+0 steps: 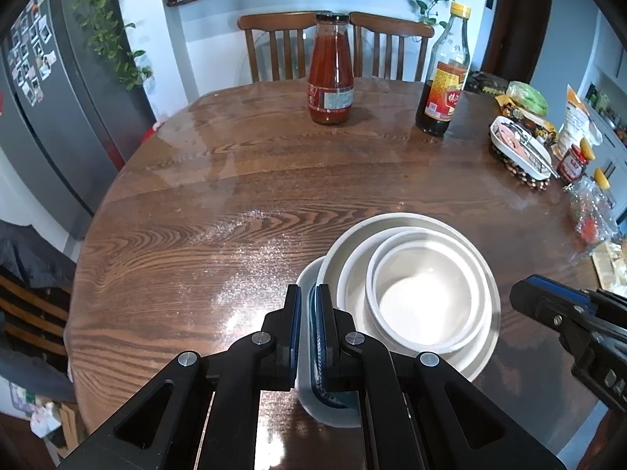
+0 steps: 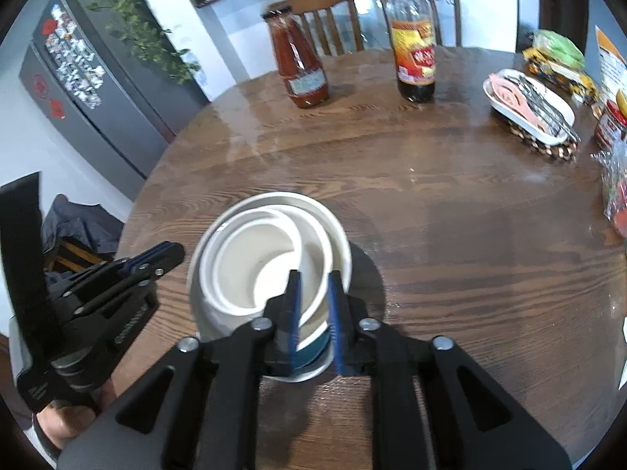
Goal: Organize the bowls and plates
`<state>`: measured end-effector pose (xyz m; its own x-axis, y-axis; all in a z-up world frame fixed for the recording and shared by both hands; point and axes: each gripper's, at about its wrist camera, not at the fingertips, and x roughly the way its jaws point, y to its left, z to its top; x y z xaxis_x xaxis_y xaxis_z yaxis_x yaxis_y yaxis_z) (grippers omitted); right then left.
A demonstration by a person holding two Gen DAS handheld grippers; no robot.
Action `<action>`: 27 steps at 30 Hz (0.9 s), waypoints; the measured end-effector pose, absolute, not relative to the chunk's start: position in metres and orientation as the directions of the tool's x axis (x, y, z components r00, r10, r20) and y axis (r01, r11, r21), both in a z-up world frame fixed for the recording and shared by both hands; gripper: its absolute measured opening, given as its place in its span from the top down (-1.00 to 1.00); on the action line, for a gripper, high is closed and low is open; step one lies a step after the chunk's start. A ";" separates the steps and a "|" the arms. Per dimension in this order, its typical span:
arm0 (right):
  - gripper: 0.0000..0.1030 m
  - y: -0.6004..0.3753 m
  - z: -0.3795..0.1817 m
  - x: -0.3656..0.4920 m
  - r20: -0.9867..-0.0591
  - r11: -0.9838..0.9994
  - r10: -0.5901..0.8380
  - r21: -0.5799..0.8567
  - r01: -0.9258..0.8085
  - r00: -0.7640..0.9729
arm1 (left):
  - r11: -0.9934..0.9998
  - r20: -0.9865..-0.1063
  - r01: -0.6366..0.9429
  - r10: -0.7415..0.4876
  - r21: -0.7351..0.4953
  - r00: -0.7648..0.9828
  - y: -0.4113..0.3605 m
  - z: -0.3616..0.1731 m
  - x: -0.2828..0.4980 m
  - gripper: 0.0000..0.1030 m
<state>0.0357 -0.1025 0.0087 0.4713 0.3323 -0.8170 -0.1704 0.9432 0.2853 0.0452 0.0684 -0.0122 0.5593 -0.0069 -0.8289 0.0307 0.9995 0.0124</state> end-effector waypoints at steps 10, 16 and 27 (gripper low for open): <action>-0.09 -0.103 0.021 0.019 -0.793 0.939 0.342 0.265 -0.221 0.504 | 0.999 -0.826 0.030 -0.007 0.012 0.563 0.071 -0.009 0.035 0.92; -0.10 -0.103 0.019 0.016 -0.792 0.936 0.350 0.271 -0.226 0.501 | 1.000 -0.813 0.028 -0.007 0.011 0.582 0.069 -0.004 0.028 0.05; -0.17 -0.101 0.021 0.008 -0.787 0.937 0.347 0.263 -0.232 0.511 | 0.999 -0.792 0.031 -0.008 0.013 0.610 0.069 0.007 0.016 -0.05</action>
